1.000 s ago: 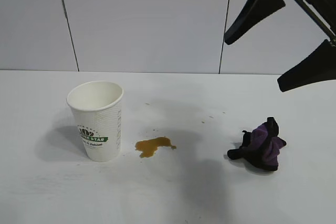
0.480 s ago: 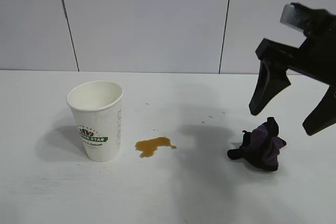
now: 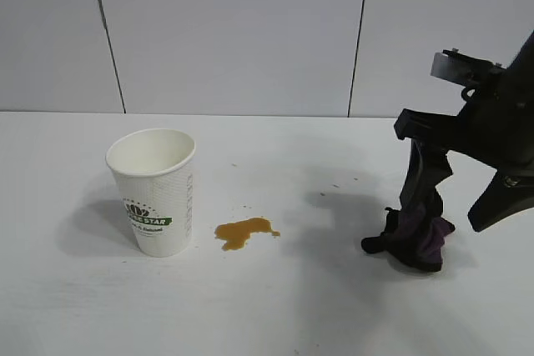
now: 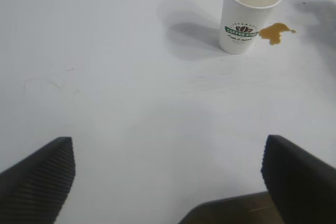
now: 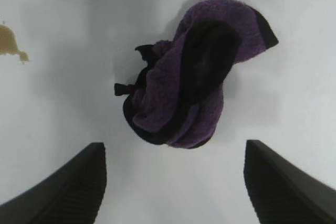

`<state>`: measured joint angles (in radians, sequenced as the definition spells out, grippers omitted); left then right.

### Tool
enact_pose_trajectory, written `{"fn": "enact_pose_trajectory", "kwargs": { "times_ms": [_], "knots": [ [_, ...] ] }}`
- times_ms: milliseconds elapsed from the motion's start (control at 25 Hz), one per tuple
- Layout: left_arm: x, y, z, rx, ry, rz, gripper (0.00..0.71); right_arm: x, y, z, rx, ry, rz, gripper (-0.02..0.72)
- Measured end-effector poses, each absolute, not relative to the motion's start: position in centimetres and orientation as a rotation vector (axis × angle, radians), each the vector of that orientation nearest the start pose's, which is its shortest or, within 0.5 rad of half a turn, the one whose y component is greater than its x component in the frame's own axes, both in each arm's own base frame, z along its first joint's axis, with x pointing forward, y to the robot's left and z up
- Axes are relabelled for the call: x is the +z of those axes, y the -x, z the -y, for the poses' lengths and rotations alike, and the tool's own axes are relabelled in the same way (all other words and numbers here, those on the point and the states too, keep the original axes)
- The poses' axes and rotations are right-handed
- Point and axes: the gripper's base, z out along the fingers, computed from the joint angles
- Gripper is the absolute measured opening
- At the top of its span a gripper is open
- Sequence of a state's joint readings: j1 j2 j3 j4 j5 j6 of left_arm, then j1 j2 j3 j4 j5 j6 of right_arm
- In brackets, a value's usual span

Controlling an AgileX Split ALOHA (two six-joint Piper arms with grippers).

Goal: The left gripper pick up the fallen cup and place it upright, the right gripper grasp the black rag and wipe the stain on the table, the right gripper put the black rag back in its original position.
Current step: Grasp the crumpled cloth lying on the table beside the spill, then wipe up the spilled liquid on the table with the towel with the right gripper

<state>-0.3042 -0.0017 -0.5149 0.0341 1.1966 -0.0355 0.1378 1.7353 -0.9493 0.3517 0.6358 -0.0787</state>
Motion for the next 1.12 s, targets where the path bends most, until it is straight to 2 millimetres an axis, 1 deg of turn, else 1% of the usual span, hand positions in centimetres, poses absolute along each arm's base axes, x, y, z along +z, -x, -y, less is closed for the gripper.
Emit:
{"fn": "enact_pose_trajectory", "kwargs": {
  "times_ms": [200,360,440,480,520,600,640,680,760,960,1120],
  "knots": [
    [27.1,1.2,-0.7,-0.155,-0.284,-2.148,0.695,14.9,-31.4,-6.1,0.344,-0.076,-2.909,0.503],
    [27.1,1.2,-0.7,-0.155,-0.284,-2.148,0.695,13.3,-31.7,-6.1,0.332,-0.088,-2.941,0.502],
    [27.1,1.2,-0.7,-0.156,-0.283,-2.147,0.695,13.0,-32.1,-6.2,0.333,-0.100,-2.945,0.490],
    [27.1,1.2,-0.7,-0.156,-0.283,-2.147,0.695,13.1,-32.4,-6.2,0.336,-0.109,-2.939,0.455],
    [27.1,1.2,-0.7,-0.156,-0.283,-2.147,0.695,13.4,-32.7,-6.3,0.340,-0.118,-2.931,0.387],
    [27.1,1.2,-0.7,-0.156,-0.283,-2.147,0.695,14.0,-33.3,-6.4,0.350,-0.119,-2.917,0.202],
    [27.1,1.2,-0.7,-0.156,-0.283,-2.148,0.695,14.4,-33.7,-6.5,0.355,-0.115,-2.907,0.124],
    [27.1,1.2,-0.7,-0.156,-0.283,-2.148,0.695,14.7,-33.9,-6.5,0.360,-0.112,-2.904,0.082],
    [27.1,1.2,-0.7,-0.156,-0.283,-2.148,0.695,15.4,-34.4,-6.7,0.371,-0.103,-2.897,0.061],
    [27.1,1.2,-0.7,-0.156,-0.283,-2.148,0.695,16.8,-35.0,-7.0,0.403,-0.073,-2.929,0.061],
    [27.1,1.2,-0.7,-0.156,-0.283,-2.148,0.695,17.4,-35.1,-7.5,0.464,-0.094,-2.943,0.061]
  ]
}}
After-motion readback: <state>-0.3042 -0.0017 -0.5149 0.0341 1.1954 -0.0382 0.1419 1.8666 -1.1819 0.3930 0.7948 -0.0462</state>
